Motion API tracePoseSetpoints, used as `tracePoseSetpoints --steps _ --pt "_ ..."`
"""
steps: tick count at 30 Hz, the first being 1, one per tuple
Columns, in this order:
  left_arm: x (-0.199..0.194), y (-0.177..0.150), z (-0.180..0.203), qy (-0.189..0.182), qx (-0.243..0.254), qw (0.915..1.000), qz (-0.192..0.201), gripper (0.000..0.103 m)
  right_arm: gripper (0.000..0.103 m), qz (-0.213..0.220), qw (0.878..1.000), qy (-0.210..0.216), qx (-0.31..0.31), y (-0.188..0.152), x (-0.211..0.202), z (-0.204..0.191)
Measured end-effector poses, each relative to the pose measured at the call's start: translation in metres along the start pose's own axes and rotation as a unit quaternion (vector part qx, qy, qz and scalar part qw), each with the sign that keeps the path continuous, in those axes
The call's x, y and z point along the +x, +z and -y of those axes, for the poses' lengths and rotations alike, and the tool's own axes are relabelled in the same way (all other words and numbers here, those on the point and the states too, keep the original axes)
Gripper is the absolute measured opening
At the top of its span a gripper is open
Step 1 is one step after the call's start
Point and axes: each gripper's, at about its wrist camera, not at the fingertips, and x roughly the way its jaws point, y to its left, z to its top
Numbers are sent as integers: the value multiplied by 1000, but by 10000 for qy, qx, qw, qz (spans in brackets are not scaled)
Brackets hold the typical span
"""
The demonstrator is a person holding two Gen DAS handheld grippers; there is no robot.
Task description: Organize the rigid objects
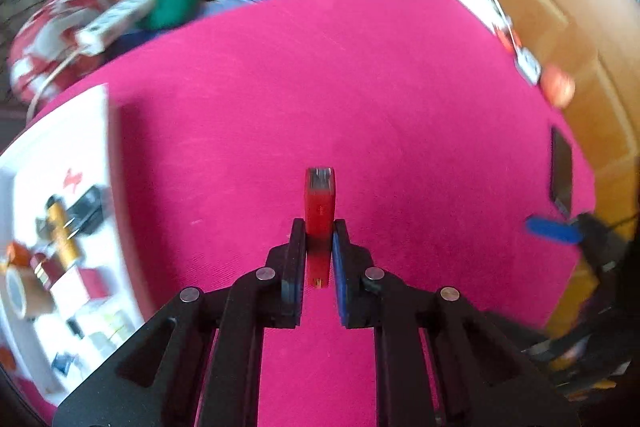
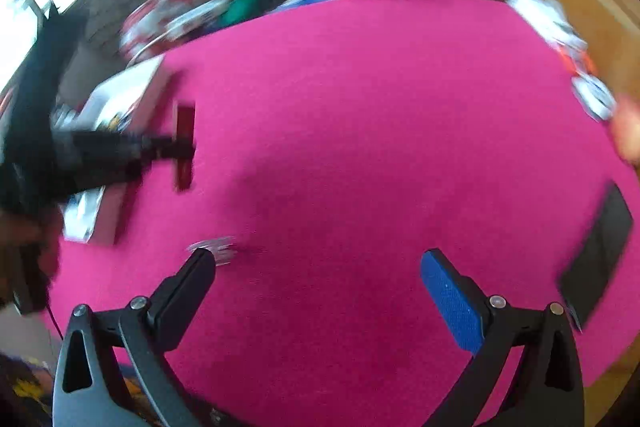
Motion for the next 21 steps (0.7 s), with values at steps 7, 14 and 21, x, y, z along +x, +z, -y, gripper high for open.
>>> tracePoseSetpoints --steps 7,14,21 --pt "-56 -30 -53 228 -813 9957 372 12 88 -666 9933 247 -911 7 46 -59" --pt "-70 -55 -82 384 -1222 9911 353 12 52 -1050 9898 -86 -962 6 74 -73" --pt "-89 -54 -86 356 -1133 9910 622 12 45 -841 9920 37 -938 7 64 -74"
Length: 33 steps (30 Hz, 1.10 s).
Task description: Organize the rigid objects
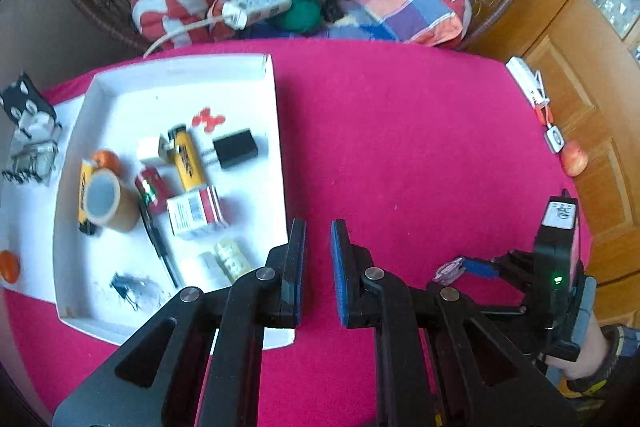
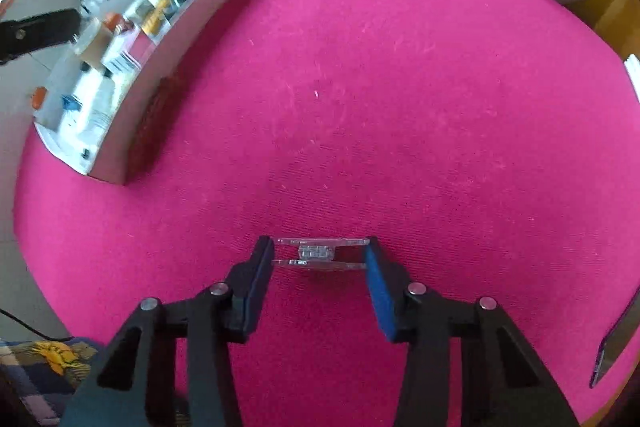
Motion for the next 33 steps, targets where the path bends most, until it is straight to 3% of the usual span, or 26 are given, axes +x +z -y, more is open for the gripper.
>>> tracePoseSetpoints --steps 5,10,14,16,18,19,22,26,28,31,33 --pt "-7 11 -3 -79 55 9998 176 12 45 529 9982 96 257 10 -39 14" --pt "23 -3 0 -390 -39 9978 -537 12 45 1047 9918 284 670 23 -77 28" --pt "38 -20 14 -518 -16 9953 -822 12 45 1170 9894 358 782 19 -84 22" --pt "49 -29 20 -882 -30 9903 -1069 12 45 1166 9888 406 834 18 -83 23" --pt "66 -42 26 -1413 -88 9786 -1496 14 45 1130 9881 495 916 15 -84 27" --pt "76 -53 29 -1444 -90 9748 -1696 14 45 1107 9880 518 947 17 -82 28" --pt "94 -72 28 -936 95 9776 -1881 14 45 1107 9885 520 894 16 -84 28" --pt "93 -67 -3 -268 -330 9871 -1541 13 45 1112 9894 505 785 15 -88 28" --pt "92 -65 -24 -393 -803 9850 -1479 13 45 1073 9896 554 784 16 -85 28" --pt "87 -68 -33 -26 -705 9885 -1337 13 45 1018 9895 659 787 18 -82 29" --pt "83 -68 -44 43 -893 9880 -1256 13 45 1027 9894 684 761 20 -81 28"
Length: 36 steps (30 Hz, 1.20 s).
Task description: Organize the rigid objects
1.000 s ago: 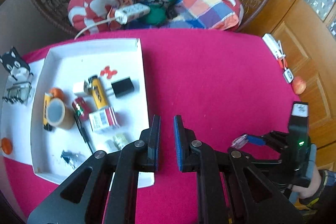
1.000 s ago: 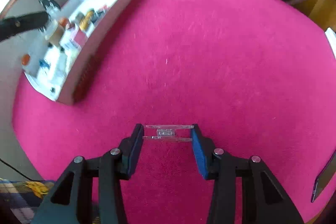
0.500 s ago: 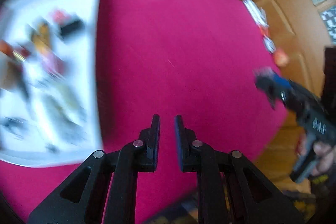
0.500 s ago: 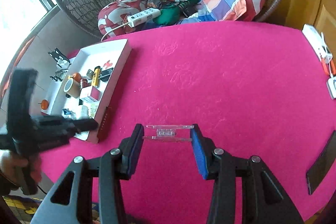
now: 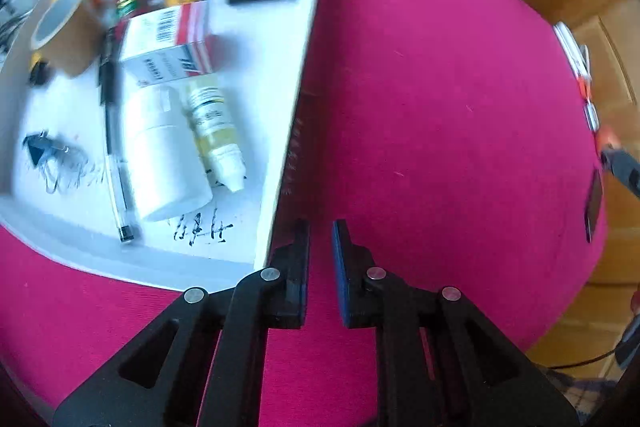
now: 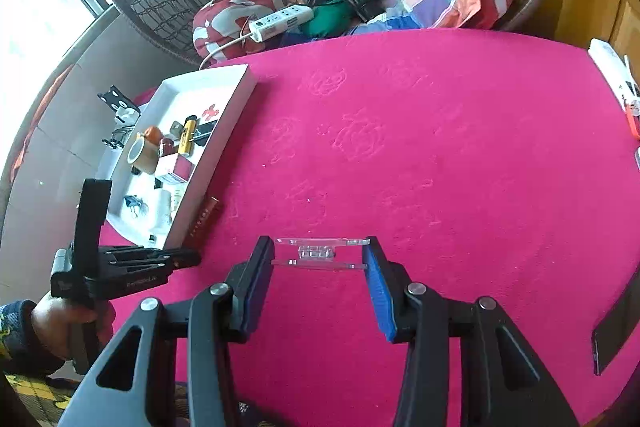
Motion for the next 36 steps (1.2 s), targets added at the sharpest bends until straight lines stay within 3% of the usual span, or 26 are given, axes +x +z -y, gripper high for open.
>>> tracePoseSetpoints --steps 3,7,9,12,13,17,19,23,25,29,36 --pt "-6 3 -10 76 -223 9996 150 13 45 26 10000 29 -51 1 -1 0" --pt "-18 8 13 19 313 9986 421 13 45 -3 10000 45 -53 -1 -2 4" --pt "-17 10 20 362 488 9967 531 13 45 -7 10000 38 -47 -2 -3 7" --pt "1 12 12 671 231 9971 263 13 45 10 10000 20 9 -3 -7 15" --pt "3 11 7 612 77 9978 258 13 45 18 10000 22 32 -3 -9 18" --pt "-1 5 10 938 135 9938 581 13 45 32 9999 16 112 -6 -14 28" --pt "-3 6 -2 857 -72 9945 602 13 45 16 9999 34 155 -7 -14 32" --pt "-6 10 -24 1048 -388 9916 645 13 45 -3 9998 86 182 -9 -14 35" --pt "-6 9 -30 903 -469 9929 615 13 45 -2 9998 113 171 -9 -15 36" --pt "-7 16 -12 924 -38 9934 681 14 45 -39 9998 157 131 -10 -14 36" --pt "17 33 8 973 334 9935 486 29 45 -70 9999 132 -57 -10 -18 33"
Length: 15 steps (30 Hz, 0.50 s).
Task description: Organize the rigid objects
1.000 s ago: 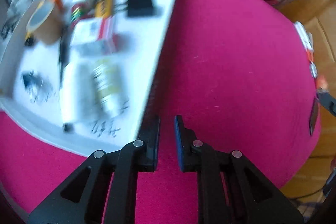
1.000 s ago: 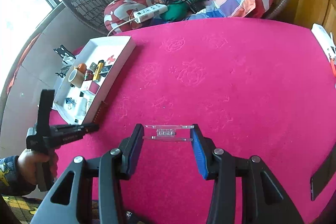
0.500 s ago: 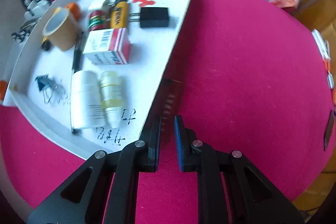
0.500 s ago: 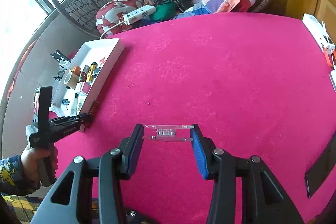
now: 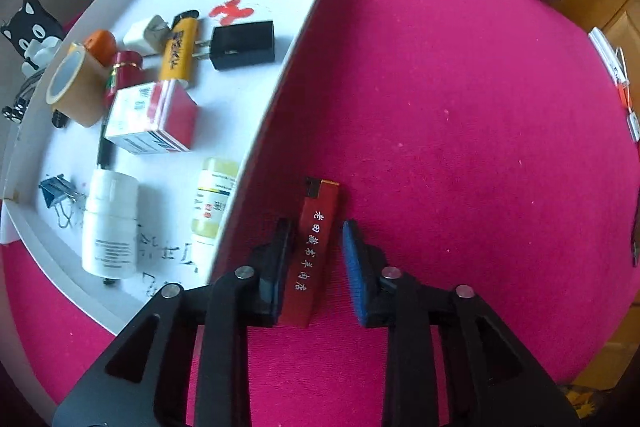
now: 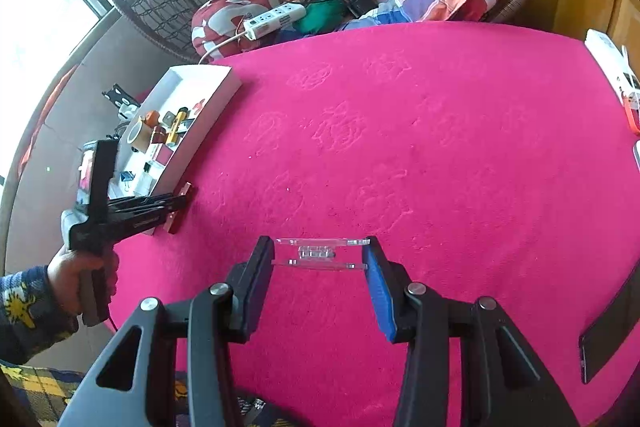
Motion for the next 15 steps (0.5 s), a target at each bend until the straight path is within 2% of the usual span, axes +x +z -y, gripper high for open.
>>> tracePoseSetpoints --steps 4,5,6,9,12,15 --pt "3 0 7 138 172 9997 65 30 45 22 10000 -32 29 0 -2 4" --pt "3 1 10 173 239 9996 51 28 45 30 10000 -40 53 -1 -3 5" --pt "2 0 11 150 286 9995 43 18 45 38 10000 -41 71 0 -3 6" --pt "-1 -1 19 100 389 9992 41 16 45 140 9999 -15 72 3 -8 5" --pt "-25 -3 19 -66 305 9988 384 16 45 383 9992 -43 -59 12 -20 -2" --pt "-72 -3 5 -266 90 9955 905 16 45 761 9969 -1 -198 30 -40 -15"
